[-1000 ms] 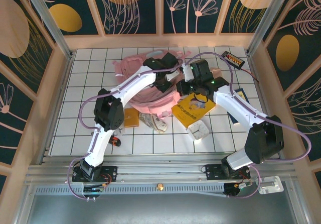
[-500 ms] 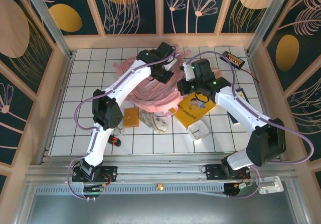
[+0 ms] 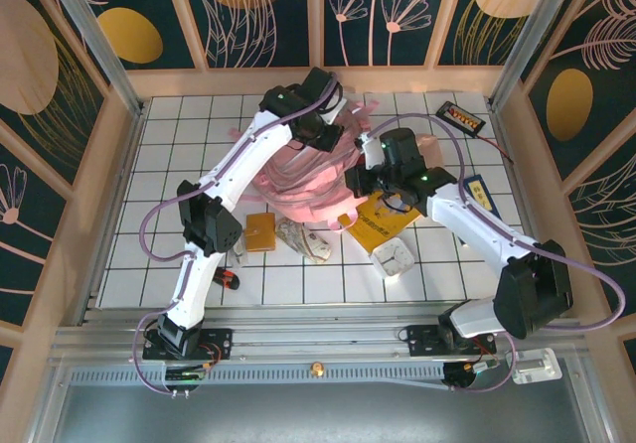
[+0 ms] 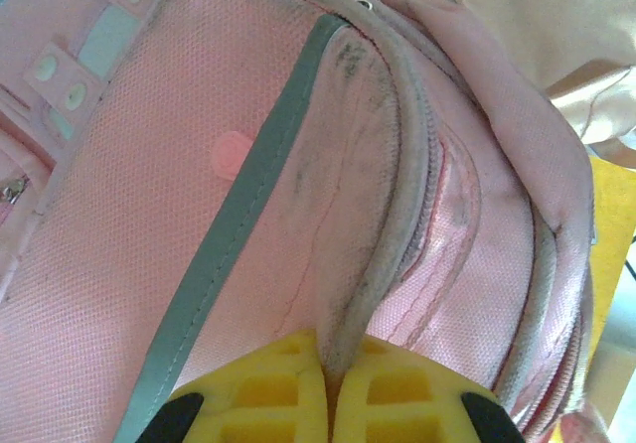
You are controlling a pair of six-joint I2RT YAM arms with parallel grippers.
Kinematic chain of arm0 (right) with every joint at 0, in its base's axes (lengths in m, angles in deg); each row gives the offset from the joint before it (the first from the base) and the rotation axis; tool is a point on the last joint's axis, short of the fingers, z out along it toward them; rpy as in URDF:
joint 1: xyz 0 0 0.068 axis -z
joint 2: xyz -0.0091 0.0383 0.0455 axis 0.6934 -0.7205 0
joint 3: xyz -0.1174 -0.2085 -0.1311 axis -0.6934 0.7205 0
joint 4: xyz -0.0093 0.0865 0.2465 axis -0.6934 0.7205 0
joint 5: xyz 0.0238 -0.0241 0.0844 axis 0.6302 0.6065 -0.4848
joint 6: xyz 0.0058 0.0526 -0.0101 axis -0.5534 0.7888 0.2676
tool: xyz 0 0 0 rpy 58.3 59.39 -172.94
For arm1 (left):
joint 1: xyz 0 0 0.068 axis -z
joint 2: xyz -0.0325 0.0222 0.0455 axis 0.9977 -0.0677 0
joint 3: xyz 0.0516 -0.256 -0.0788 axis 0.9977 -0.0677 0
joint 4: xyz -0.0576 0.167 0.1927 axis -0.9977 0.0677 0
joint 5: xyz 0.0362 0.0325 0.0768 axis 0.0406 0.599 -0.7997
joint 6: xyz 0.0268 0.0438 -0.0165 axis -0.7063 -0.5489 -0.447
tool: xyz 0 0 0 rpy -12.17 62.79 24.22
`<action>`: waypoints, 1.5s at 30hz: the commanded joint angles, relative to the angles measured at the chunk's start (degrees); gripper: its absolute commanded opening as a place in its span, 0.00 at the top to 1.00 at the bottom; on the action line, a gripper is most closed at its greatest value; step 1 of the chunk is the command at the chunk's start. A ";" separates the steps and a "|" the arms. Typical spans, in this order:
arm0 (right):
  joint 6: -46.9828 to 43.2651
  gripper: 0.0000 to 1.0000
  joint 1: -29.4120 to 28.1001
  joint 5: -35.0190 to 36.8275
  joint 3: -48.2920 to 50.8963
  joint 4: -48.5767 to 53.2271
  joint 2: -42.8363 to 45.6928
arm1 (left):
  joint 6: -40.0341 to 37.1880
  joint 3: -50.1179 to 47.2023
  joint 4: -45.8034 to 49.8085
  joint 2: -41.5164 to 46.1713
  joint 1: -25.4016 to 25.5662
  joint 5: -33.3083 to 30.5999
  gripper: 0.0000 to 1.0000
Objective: Pack the student bag
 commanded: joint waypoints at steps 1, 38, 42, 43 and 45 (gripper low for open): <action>4.16 1.00 -0.85 -8.47 2.30 -6.71 1.04 | 3.29 4.21 -5.30 1.13 0.22 3.45 1.00; 13.49 0.48 -0.41 19.65 -1.69 8.85 4.51 | 4.28 9.15 -3.88 -1.12 0.23 2.68 1.00; 11.87 0.48 5.06 13.06 -0.34 7.47 4.23 | 4.28 9.17 -3.97 -1.14 0.22 2.91 1.00; 11.10 0.48 5.89 11.54 -0.27 6.98 3.92 | 4.17 9.15 -3.97 -1.07 0.26 3.01 1.00; 8.55 0.49 6.45 8.53 -0.47 6.40 2.89 | 4.21 9.15 -3.99 -1.05 0.23 3.18 1.00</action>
